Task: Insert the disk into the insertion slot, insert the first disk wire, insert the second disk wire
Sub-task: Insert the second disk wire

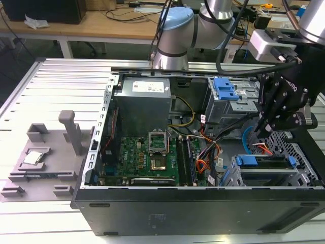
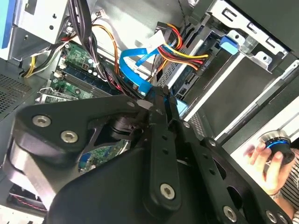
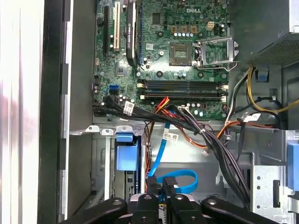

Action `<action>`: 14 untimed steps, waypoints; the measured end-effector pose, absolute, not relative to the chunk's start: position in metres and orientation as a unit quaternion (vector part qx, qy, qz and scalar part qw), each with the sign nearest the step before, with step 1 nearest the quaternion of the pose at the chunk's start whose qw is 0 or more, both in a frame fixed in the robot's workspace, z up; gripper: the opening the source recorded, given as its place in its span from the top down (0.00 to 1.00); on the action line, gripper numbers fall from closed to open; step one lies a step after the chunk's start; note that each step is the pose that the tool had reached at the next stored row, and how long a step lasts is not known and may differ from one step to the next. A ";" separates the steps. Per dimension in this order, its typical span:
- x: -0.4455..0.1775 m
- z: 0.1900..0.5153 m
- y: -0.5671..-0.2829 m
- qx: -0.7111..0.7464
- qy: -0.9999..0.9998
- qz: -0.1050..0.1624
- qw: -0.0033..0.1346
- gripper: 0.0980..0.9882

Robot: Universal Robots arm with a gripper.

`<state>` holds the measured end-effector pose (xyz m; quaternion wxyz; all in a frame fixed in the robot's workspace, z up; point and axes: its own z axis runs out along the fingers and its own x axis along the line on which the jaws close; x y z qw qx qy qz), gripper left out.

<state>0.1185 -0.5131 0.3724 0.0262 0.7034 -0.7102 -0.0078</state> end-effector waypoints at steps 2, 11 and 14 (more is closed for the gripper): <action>0.118 0.372 -0.518 0.703 -0.710 -0.008 0.026 0.93; 0.125 0.359 -0.535 0.703 -0.710 -0.008 0.026 0.93; 0.128 0.352 -0.537 0.703 -0.710 -0.008 0.026 0.93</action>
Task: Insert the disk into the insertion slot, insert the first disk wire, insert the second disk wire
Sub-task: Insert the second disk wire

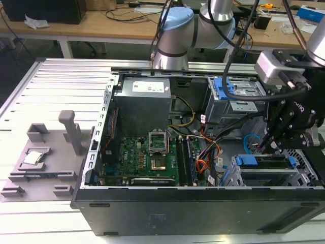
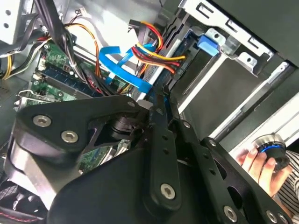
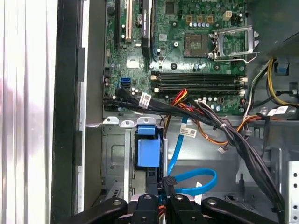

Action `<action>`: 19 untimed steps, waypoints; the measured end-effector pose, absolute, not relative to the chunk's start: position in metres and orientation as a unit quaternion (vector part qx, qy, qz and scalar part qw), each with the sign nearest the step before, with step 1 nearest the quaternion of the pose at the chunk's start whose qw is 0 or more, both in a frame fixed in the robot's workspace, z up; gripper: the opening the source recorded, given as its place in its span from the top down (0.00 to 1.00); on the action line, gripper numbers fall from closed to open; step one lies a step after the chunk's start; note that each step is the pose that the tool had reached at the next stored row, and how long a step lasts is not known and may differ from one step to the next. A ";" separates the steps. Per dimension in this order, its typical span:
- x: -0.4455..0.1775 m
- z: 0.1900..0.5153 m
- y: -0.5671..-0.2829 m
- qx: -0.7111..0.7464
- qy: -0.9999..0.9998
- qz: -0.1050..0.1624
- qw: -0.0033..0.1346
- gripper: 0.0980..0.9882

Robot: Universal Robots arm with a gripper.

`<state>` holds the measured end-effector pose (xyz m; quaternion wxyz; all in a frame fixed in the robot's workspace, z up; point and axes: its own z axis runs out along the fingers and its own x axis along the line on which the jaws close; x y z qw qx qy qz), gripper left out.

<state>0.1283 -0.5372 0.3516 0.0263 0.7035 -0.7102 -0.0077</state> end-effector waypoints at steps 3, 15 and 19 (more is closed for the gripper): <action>0.130 0.347 -0.538 0.703 -0.710 -0.008 0.026 0.93; 0.134 0.341 -0.542 0.703 -0.710 -0.008 0.026 0.93; 0.134 0.340 -0.543 0.703 -0.710 -0.008 0.026 0.93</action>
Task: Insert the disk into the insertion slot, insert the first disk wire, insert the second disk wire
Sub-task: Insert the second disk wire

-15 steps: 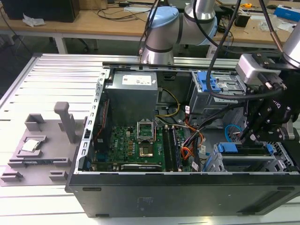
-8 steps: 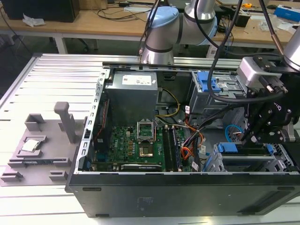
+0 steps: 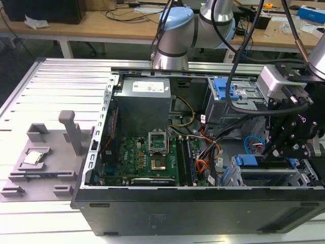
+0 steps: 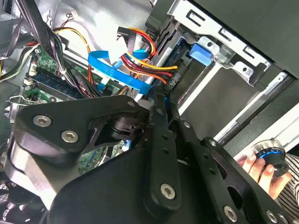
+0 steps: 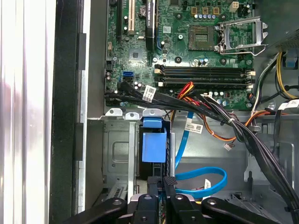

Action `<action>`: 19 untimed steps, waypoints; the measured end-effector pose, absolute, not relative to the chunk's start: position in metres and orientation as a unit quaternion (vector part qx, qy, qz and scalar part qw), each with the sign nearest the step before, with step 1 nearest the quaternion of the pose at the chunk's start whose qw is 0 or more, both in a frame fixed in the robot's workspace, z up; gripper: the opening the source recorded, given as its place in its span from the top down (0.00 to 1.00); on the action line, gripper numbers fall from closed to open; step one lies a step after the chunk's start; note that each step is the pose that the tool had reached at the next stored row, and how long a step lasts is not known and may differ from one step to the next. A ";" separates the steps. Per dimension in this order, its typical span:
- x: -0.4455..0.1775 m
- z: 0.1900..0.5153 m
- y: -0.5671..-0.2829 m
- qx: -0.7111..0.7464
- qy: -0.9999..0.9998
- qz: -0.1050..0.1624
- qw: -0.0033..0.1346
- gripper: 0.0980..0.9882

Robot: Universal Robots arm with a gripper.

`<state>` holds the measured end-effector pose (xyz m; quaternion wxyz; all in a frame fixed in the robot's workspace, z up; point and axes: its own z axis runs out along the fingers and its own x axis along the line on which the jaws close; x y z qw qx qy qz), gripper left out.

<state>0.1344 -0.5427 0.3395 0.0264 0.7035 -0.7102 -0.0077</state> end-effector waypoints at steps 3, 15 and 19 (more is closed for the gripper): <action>0.135 0.337 -0.543 0.703 -0.710 -0.007 0.027 0.93; 0.135 0.364 -0.542 0.703 -0.710 -0.008 0.026 0.86; 0.135 0.389 -0.542 0.703 -0.710 -0.008 0.026 0.99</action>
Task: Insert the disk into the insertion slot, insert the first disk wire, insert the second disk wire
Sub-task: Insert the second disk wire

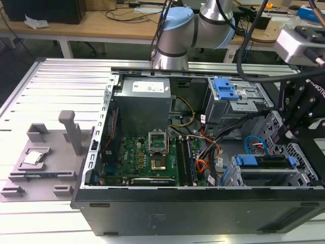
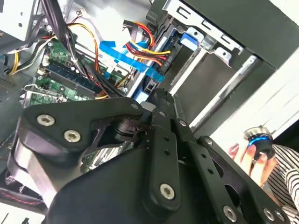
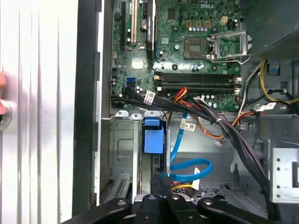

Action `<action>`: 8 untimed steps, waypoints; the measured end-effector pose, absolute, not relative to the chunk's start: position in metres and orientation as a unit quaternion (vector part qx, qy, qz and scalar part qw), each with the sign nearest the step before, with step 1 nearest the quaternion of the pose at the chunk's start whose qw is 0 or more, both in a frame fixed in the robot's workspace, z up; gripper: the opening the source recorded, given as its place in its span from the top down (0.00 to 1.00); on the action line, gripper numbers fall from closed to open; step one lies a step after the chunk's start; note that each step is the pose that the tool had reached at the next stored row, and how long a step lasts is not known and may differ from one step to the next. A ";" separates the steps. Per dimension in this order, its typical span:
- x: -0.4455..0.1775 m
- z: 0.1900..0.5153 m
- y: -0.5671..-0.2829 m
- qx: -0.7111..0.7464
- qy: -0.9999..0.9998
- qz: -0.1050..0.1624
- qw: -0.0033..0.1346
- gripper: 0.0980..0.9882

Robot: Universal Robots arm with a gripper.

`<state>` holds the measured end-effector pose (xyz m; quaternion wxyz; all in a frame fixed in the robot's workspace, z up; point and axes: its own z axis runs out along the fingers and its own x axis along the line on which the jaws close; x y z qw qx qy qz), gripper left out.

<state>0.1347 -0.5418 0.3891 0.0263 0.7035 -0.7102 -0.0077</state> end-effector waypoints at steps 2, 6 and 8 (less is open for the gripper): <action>0.135 0.389 -0.542 0.703 -0.710 -0.008 0.026 0.99; 0.135 0.390 -0.542 0.703 -0.710 -0.008 0.026 0.99; 0.135 0.390 -0.542 0.703 -0.710 -0.008 0.026 0.99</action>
